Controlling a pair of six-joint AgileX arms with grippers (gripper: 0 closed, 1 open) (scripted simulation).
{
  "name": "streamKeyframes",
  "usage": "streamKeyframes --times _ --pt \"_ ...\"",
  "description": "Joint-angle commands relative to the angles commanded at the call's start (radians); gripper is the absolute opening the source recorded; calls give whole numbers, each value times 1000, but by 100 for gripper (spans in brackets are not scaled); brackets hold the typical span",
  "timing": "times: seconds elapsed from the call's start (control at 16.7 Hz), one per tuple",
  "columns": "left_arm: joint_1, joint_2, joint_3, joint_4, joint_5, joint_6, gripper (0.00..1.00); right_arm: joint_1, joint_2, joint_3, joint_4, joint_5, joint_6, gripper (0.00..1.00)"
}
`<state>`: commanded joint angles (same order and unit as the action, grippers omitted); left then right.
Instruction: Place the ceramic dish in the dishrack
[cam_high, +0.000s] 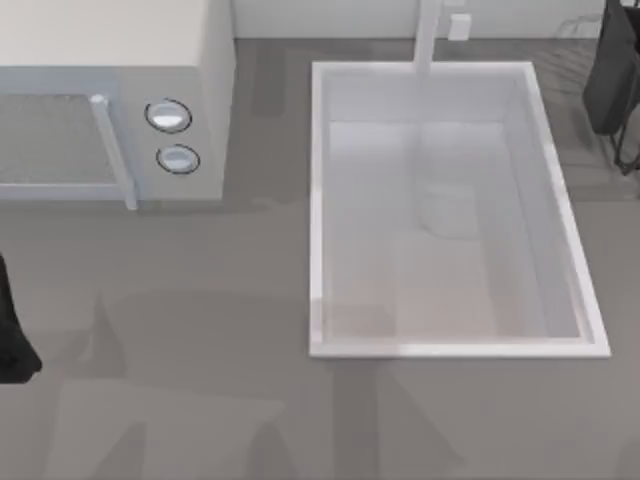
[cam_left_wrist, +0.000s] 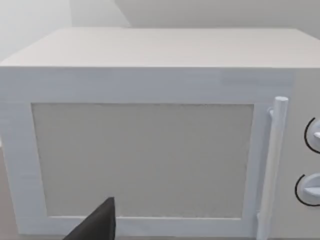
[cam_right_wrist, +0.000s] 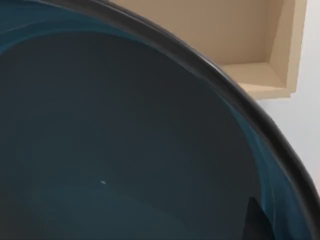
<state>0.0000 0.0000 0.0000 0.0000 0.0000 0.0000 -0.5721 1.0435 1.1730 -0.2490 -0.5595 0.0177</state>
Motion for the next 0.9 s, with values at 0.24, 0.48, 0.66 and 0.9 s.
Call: streamKeyframes --times 0.24,0.48,0.66,0.9 --pt "0 0 0 0 0 0 100 -61 -54 -27 102 -56 -1 0" --pt "0 0 0 0 0 0 100 -57 -51 -23 100 -55 0 0" --pt "0 0 0 0 0 0 100 -43 -15 -23 135 -46 0 0" --pt "0 0 0 0 0 0 100 16 164 -40 322 9 0 0"
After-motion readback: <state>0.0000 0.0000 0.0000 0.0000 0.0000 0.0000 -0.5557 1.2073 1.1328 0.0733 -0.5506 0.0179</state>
